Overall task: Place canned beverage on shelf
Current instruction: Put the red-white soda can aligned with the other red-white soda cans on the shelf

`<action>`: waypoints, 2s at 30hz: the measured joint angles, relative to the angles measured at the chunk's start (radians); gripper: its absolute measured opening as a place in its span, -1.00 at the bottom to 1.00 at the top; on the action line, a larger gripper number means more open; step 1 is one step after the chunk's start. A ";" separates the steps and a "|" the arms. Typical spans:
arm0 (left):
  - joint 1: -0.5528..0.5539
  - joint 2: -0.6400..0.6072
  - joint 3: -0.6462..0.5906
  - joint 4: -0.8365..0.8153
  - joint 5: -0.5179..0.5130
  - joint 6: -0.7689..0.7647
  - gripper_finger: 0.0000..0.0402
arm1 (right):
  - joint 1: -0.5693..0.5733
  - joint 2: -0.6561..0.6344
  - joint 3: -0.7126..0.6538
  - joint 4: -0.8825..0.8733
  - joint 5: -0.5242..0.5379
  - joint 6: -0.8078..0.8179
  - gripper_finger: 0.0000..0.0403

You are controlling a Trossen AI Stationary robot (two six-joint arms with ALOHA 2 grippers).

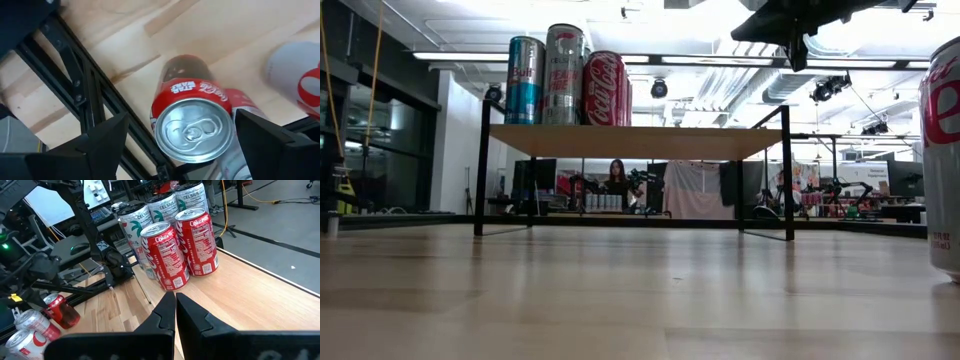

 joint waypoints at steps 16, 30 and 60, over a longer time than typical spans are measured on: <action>0.001 -0.001 -0.137 0.200 0.018 -0.027 0.52 | 0.000 0.000 0.000 -0.021 0.000 0.007 -1.00; 0.008 -0.013 -0.154 0.215 0.026 0.000 0.03 | 0.000 0.000 0.000 -0.031 0.014 0.006 -1.00; 0.722 -0.058 0.499 0.010 -0.116 1.195 -0.01 | 0.000 0.000 0.000 -0.026 0.075 0.145 -1.00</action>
